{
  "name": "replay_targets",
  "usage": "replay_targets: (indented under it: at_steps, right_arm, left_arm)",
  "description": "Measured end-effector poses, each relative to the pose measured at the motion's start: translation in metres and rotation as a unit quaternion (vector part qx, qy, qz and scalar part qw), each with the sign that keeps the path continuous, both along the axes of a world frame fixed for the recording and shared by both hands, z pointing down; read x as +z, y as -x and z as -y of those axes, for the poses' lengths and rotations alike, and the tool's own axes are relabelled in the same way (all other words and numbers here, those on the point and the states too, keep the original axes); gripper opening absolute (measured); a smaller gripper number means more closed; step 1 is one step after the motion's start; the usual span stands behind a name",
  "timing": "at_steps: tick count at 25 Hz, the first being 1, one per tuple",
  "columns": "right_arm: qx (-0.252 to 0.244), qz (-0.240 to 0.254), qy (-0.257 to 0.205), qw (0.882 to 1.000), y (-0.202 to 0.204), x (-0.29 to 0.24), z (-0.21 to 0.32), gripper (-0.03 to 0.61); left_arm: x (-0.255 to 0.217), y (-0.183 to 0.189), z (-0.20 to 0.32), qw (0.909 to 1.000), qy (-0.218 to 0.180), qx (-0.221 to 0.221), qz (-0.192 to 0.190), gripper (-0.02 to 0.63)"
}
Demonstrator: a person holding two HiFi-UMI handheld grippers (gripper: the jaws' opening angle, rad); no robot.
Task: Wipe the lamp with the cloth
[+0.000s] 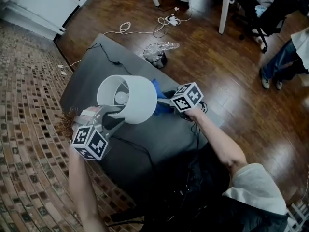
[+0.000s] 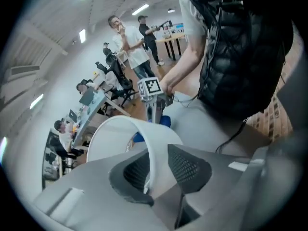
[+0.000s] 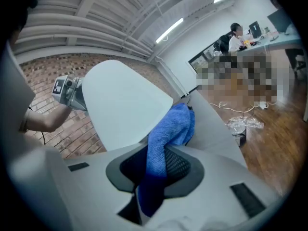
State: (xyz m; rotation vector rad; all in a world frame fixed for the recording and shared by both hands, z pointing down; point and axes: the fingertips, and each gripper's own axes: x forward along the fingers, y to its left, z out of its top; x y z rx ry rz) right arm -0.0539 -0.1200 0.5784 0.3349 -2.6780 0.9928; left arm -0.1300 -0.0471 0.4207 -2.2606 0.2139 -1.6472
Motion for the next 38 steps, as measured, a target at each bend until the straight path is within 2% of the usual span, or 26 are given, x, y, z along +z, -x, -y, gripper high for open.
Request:
replay_targets:
  at_steps: [2, 4, 6, 8, 11, 12, 14, 16, 18, 20, 22, 24, 26, 29, 32, 33, 34, 36, 38]
  right_arm:
    - [-0.013, 0.019, 0.004, 1.0, 0.003, -0.01, -0.004, 0.075]
    - [-0.022, 0.033, 0.004, 0.999, 0.008, -0.019, -0.008, 0.075]
    - [-0.023, 0.053, 0.007, 0.998, 0.012, -0.028, -0.009, 0.075]
    - [-0.007, 0.056, 0.006, 0.998, 0.011, -0.03, -0.002, 0.075]
    - [0.042, 0.014, 0.024, 0.999, -0.004, 0.004, 0.012, 0.075]
    - [0.056, 0.004, 0.041, 0.998, -0.01, 0.019, 0.012, 0.075]
    - [0.074, -0.011, 0.069, 0.995, -0.018, 0.045, 0.008, 0.075]
    - [0.08, -0.007, 0.084, 0.993, -0.016, 0.051, 0.002, 0.075]
    - [0.07, 0.039, 0.079, 0.994, 0.001, 0.027, -0.002, 0.075]
    - [0.045, 0.101, 0.057, 0.992, 0.038, -0.015, -0.003, 0.075]
    - [0.017, 0.117, 0.037, 0.992, 0.084, -0.035, -0.003, 0.075]
    - [-0.003, 0.056, 0.014, 0.998, 0.113, -0.014, -0.006, 0.075]
    - [-0.008, -0.028, -0.005, 1.0, 0.109, 0.025, -0.011, 0.077]
    - [0.016, -0.134, -0.024, 0.991, 0.056, 0.073, -0.004, 0.077]
    - [0.067, -0.184, -0.045, 0.98, 0.003, 0.076, 0.013, 0.077]
    - [0.078, -0.179, -0.053, 0.979, -0.006, 0.067, 0.014, 0.077]
    - [0.08, -0.144, -0.051, 0.985, -0.003, 0.05, 0.012, 0.075]
    - [0.059, -0.023, -0.026, 0.998, 0.033, 0.007, -0.004, 0.075]
    - [0.035, 0.075, 0.003, 0.997, 0.084, -0.022, -0.021, 0.075]
  left_arm:
    - [-0.005, -0.002, -0.009, 0.9986, 0.042, -0.019, -0.027, 0.061]
    - [-0.006, 0.003, -0.017, 0.9947, 0.081, -0.045, -0.046, 0.04]
    - [-0.012, 0.012, -0.022, 0.9844, 0.125, -0.087, -0.088, 0.025]
    - [-0.022, 0.026, -0.016, 0.9617, 0.17, -0.145, -0.158, 0.015]
    - [-0.025, 0.06, 0.006, 0.9142, 0.213, -0.236, -0.251, 0.018]
    - [-0.024, 0.072, 0.012, 0.9007, 0.219, -0.26, -0.271, 0.018]
    - [-0.02, 0.096, 0.023, 0.8799, 0.222, -0.3, -0.294, 0.02]
    - [-0.016, 0.114, 0.035, 0.8623, 0.224, -0.332, -0.31, 0.023]
    - [-0.011, 0.124, 0.046, 0.8483, 0.227, -0.354, -0.322, 0.028]
    - [-0.009, 0.129, 0.054, 0.8415, 0.228, -0.366, -0.325, 0.035]
    - [-0.008, 0.131, 0.058, 0.8382, 0.23, -0.374, -0.323, 0.037]
    - [-0.007, 0.133, 0.059, 0.8325, 0.231, -0.387, -0.322, 0.037]
    - [-0.003, 0.137, 0.058, 0.8219, 0.235, -0.408, -0.321, 0.04]
    - [0.0, 0.142, 0.062, 0.8015, 0.246, -0.43, -0.335, 0.041]
    - [0.001, 0.146, 0.069, 0.79, 0.252, -0.445, -0.339, 0.041]
    - [0.002, 0.148, 0.071, 0.7867, 0.253, -0.45, -0.338, 0.041]
    - [0.002, 0.15, 0.073, 0.7836, 0.254, -0.454, -0.339, 0.043]
    - [0.002, 0.151, 0.075, 0.7785, 0.255, -0.461, -0.342, 0.043]
    - [0.001, 0.15, 0.075, 0.7749, 0.256, -0.465, -0.343, 0.043]
